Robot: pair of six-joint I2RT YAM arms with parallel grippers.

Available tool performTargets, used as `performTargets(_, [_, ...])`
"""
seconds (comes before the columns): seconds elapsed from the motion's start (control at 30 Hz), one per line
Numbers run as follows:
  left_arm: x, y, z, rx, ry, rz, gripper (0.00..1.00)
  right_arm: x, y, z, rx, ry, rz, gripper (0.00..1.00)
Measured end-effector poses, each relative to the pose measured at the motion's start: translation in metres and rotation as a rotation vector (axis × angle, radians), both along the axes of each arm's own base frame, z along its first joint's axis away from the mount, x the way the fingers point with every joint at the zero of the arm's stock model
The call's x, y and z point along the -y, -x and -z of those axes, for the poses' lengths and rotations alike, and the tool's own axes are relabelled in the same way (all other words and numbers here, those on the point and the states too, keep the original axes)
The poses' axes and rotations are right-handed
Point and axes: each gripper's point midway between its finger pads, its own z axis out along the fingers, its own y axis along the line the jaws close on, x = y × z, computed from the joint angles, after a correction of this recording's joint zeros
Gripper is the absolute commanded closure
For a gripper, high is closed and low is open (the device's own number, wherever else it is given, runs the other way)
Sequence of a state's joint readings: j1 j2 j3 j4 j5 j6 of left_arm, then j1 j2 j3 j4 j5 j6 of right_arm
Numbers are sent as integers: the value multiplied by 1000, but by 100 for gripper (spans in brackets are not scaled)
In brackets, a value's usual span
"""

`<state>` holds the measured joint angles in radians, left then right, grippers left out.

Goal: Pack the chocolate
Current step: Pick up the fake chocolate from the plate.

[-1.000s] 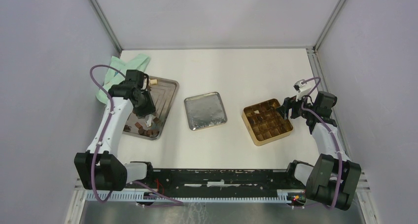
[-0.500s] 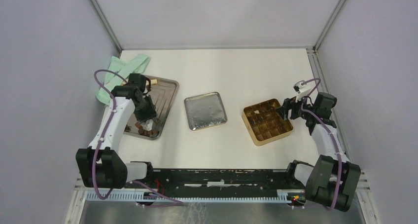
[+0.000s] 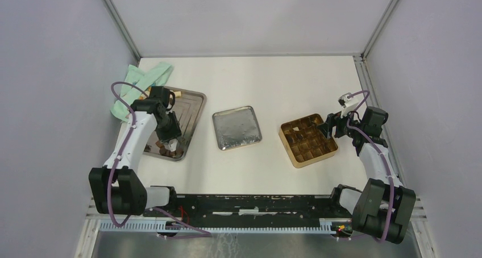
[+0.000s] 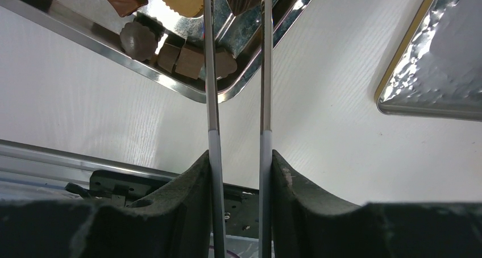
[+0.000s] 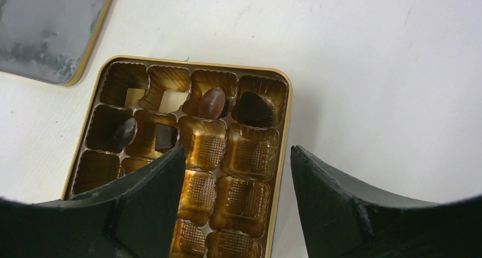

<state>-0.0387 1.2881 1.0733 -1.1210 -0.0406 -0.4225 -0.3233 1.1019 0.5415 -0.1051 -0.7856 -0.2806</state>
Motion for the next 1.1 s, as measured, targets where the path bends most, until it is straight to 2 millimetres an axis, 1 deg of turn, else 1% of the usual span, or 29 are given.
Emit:
performTargets(0.17, [0,0,3,-15,0,0,57,0,0,0,0,0,0,26])
performTargets(0.27, [0,0,6,-25,-1,0,61,0,0,0,0,0,0,26])
performTargets(0.33, [0,1,7,-30,-3,0,69,0,0,0,0,0,0,26])
performTargets(0.47, [-1,1,7,-31,-4,0,95,0,0,0,0,0,0,26])
performTargets(0.5, [-1,1,7,-32,-4,0,98,0,0,0,0,0,0,26])
performTargets(1.1, [0,-3,0,-1,-1,1,98,0,0,1,-1,-1,0,26])
